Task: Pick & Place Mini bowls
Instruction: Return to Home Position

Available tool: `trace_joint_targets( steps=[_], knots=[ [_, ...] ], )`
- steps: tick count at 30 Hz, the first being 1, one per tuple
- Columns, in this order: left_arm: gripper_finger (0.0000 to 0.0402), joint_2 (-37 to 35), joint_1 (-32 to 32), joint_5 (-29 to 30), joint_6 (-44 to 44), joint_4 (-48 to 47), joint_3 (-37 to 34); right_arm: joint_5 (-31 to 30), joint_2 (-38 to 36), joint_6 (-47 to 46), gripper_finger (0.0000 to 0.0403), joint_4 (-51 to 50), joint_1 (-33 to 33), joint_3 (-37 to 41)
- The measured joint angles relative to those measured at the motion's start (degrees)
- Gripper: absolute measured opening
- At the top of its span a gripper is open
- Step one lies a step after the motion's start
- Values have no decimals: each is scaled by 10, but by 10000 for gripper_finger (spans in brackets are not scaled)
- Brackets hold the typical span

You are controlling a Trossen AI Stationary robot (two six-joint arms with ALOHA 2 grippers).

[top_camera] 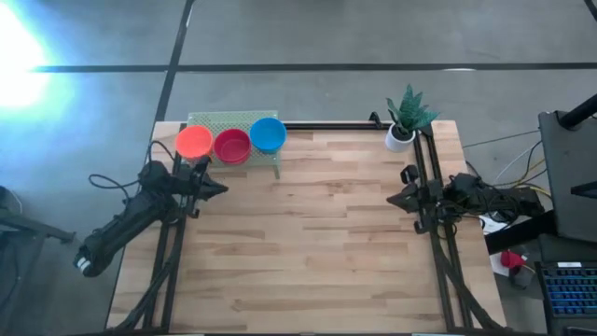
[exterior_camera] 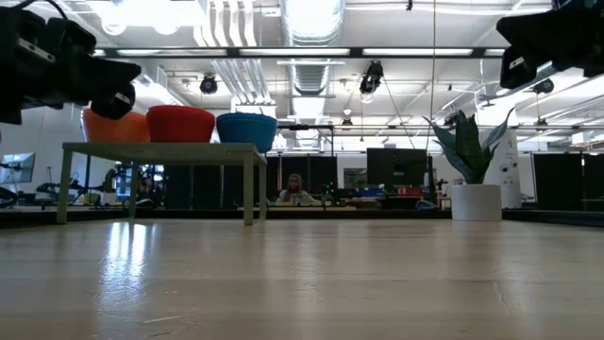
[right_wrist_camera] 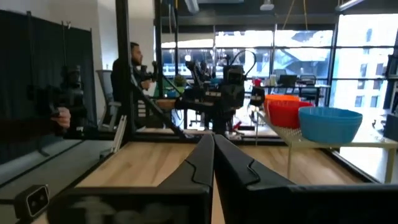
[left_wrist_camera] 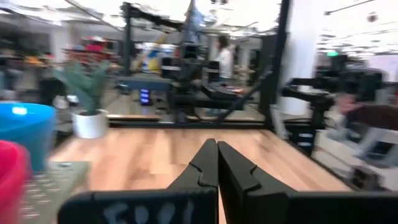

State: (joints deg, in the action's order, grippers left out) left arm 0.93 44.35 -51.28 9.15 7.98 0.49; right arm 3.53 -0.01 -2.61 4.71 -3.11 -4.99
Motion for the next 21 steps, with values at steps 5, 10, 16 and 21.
trace_joint_targets(
  steps=[5, 10, 16, 21],
  knots=[
    [0, 0, 0, -45, 19, -4, 0, 12, 0, 6, 8, 21, 0, 20],
    [0, 0, 0, -46, 15, -4, 0, 11, 0, 15, 8, 18, 0, 45],
    [0, 0, 0, -46, 15, -13, 0, 12, 0, 31, 8, 20, 0, 45],
    [0, 0, 0, -46, 26, -13, -1, 11, 0, 24, 8, 20, 0, 45]
  ],
)
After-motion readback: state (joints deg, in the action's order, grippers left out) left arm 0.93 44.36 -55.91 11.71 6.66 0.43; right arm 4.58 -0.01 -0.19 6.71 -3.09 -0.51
